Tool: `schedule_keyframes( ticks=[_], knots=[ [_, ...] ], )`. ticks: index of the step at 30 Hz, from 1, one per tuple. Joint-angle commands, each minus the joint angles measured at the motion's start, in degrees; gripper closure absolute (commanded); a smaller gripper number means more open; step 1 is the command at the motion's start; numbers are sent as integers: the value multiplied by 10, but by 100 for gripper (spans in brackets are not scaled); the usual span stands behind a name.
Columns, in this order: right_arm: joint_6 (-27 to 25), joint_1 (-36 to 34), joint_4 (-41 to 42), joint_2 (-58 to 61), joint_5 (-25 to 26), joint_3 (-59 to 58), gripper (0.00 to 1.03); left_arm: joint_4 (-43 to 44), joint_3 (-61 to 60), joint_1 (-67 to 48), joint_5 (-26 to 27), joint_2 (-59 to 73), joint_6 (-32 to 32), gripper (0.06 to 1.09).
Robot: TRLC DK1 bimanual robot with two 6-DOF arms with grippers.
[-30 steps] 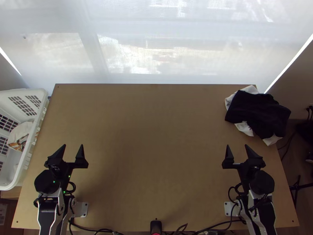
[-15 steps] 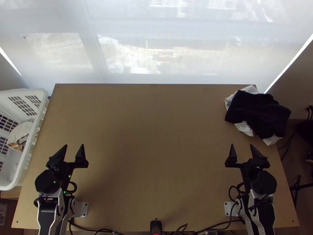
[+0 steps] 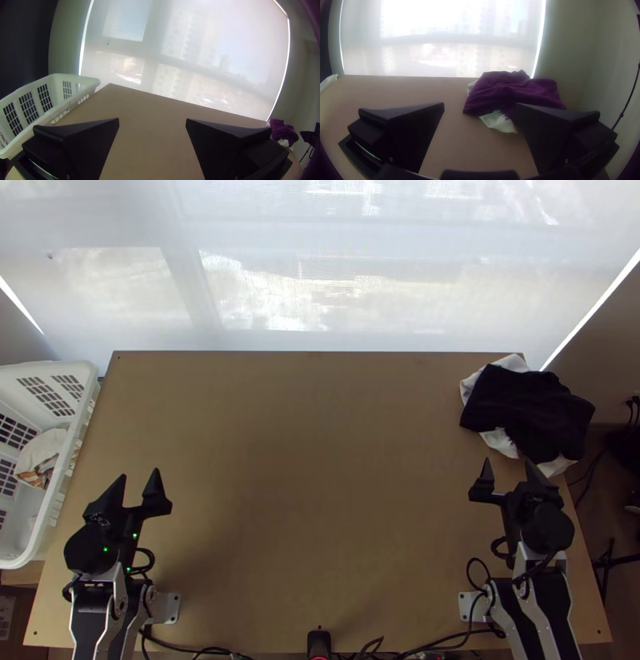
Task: Fold the t-shirt
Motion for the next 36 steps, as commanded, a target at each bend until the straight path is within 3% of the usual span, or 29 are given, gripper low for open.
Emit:
schedule_keyframes(
  ticks=[1,5,7,9,14,20,30,36],
  knots=[
    [16,-17,-9,215,7,151,5,-18,107,6,-63,171,-29,11],
    [19,-14,-16,235,11,213,5,-72,220,38,-73,345,-100,11],
    [32,-5,-39,245,54,247,5,-113,278,46,-73,409,-138,11],
    [56,3,-115,278,72,299,5,-143,333,46,-72,466,-142,11],
    [56,-11,-293,386,71,419,5,-161,425,80,-71,550,-146,11],
    [30,5,-324,371,68,439,5,-171,517,100,-66,603,-145,11],
    [-36,-11,-360,372,34,461,5,-184,608,198,-58,705,-92,11],
    [-47,-7,-355,369,34,450,5,-188,667,281,-52,786,6,11]
  ],
)
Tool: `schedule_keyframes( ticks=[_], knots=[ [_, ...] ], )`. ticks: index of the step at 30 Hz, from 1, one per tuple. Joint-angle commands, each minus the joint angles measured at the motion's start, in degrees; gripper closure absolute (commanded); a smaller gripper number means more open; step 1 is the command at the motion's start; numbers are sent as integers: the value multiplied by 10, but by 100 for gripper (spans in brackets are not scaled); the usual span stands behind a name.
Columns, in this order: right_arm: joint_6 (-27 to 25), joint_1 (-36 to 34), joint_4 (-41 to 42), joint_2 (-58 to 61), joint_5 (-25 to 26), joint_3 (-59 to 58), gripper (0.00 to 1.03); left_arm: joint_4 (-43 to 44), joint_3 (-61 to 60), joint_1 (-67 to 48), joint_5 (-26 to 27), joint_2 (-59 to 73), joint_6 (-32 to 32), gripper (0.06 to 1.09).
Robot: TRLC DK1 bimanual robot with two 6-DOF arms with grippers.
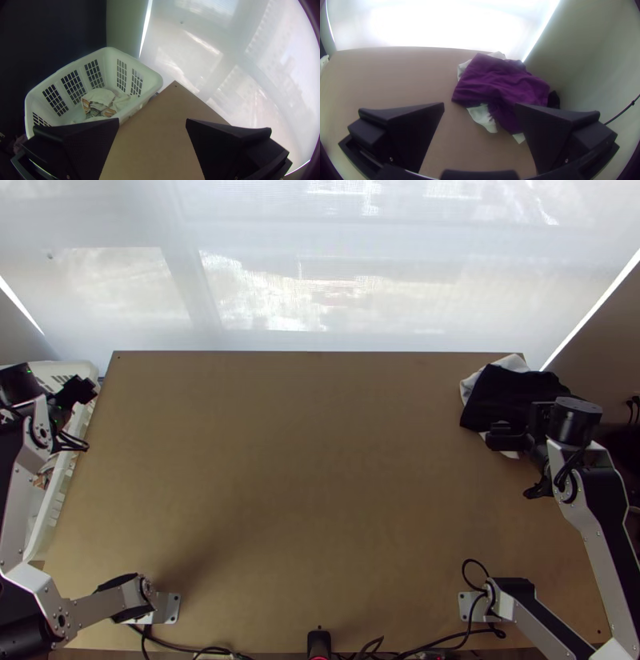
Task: Fold the t-shirt
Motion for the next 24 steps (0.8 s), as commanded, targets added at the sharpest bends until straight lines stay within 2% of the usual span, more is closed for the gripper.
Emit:
schedule_keyframes(
  ticks=[1,7,13,16,24],
  knots=[
    [-9,-1,-2,-3,-5,-1,5,-6,76,89,8,96,90,11],
    [3,-5,5,-9,-6,-13,5,-62,207,141,7,202,121,11],
    [-23,11,59,-19,-6,-52,5,-129,360,204,6,334,150,11],
    [-39,13,58,3,-6,-42,5,-129,399,239,6,395,167,11],
    [-41,32,20,17,-6,-31,5,-130,509,285,-2,565,175,11]
  ],
)
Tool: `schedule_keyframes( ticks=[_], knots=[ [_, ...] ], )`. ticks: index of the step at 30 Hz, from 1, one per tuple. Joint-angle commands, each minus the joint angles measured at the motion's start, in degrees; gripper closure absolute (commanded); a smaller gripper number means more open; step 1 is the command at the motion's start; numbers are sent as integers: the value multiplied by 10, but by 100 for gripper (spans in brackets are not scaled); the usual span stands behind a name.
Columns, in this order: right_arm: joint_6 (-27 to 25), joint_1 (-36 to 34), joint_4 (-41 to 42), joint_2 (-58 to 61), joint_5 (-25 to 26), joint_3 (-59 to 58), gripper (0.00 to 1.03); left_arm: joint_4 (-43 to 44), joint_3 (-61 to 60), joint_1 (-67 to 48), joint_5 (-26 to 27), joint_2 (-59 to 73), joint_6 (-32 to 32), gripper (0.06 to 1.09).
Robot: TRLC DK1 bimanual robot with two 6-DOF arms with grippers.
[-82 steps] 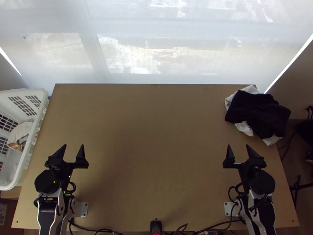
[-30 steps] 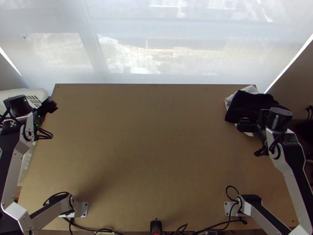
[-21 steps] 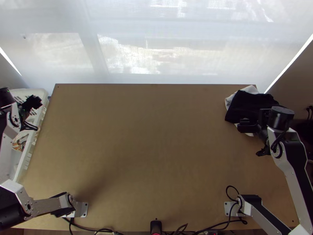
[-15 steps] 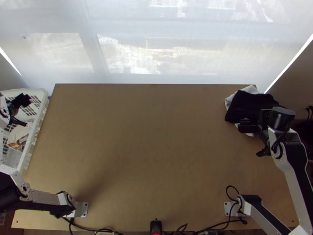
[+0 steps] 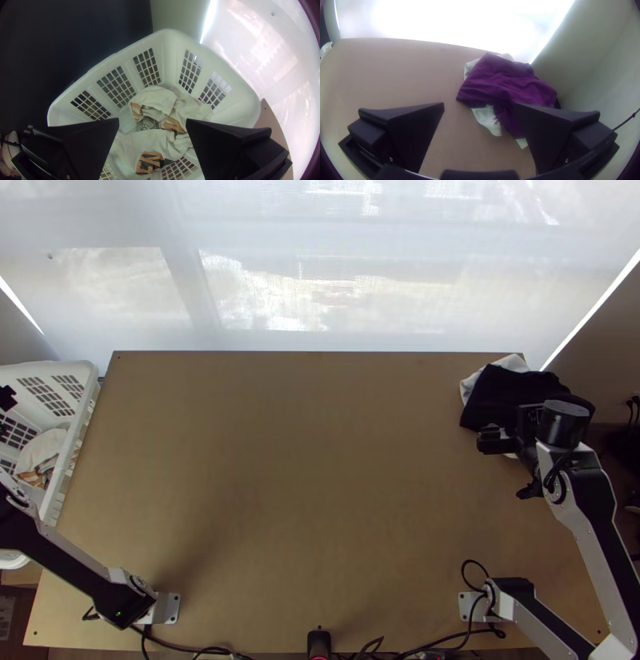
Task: Fold the t-shirt
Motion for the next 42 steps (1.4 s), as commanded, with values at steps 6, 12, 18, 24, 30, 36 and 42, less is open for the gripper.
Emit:
schedule_keyframes(
  ticks=[6,12,18,24,30,36,42],
  knots=[
    [-24,24,-49,15,0,3,5,-1,156,52,-12,226,11,11],
    [-30,27,-72,20,0,-5,5,44,165,56,-18,281,3,11],
    [-31,24,-86,22,0,-15,5,53,165,52,-28,330,-12,11],
    [-32,16,-95,22,0,-29,5,53,169,49,-27,364,-15,11],
    [-33,9,-102,22,-1,-41,5,58,174,49,-27,384,-30,11],
    [-33,7,-110,22,-4,-45,5,77,174,51,-27,392,-53,11],
    [-33,2,-116,21,-5,-50,5,59,184,48,-27,426,-56,11]
  ],
)
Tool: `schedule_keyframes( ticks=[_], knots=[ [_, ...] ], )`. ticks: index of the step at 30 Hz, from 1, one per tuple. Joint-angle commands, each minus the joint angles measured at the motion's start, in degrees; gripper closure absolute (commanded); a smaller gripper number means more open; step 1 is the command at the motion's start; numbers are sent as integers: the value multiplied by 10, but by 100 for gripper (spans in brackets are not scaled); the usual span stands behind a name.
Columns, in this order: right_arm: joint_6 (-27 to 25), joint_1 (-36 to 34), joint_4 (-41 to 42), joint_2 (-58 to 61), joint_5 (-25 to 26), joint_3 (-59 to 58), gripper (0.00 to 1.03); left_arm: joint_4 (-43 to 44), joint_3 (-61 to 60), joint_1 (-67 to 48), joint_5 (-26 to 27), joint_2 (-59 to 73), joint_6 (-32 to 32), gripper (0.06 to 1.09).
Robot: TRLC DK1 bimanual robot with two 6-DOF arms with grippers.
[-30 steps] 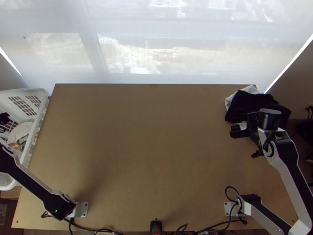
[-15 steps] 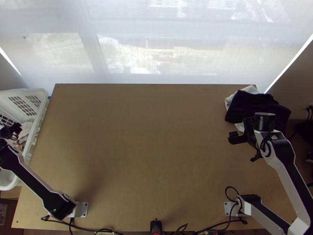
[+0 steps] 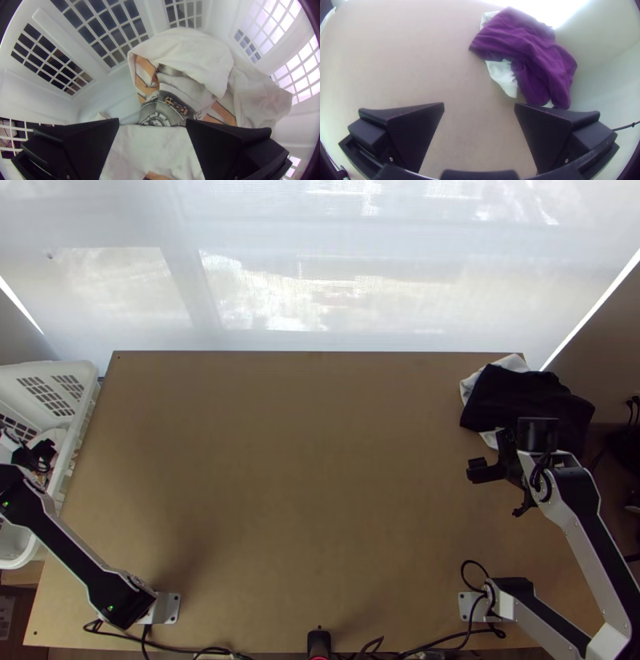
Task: Fold the t-shirt
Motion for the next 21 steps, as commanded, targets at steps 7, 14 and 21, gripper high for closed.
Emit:
schedule_keyframes(
  ticks=[7,14,21],
  knots=[
    [-1,-7,-6,0,0,-10,5,-60,7,2,1,52,-19,11],
    [0,-13,-7,-3,0,-17,5,-78,9,1,1,55,-13,11],
    [0,-19,-13,-6,-1,-12,5,-79,8,2,-2,66,-22,11]
  ],
)
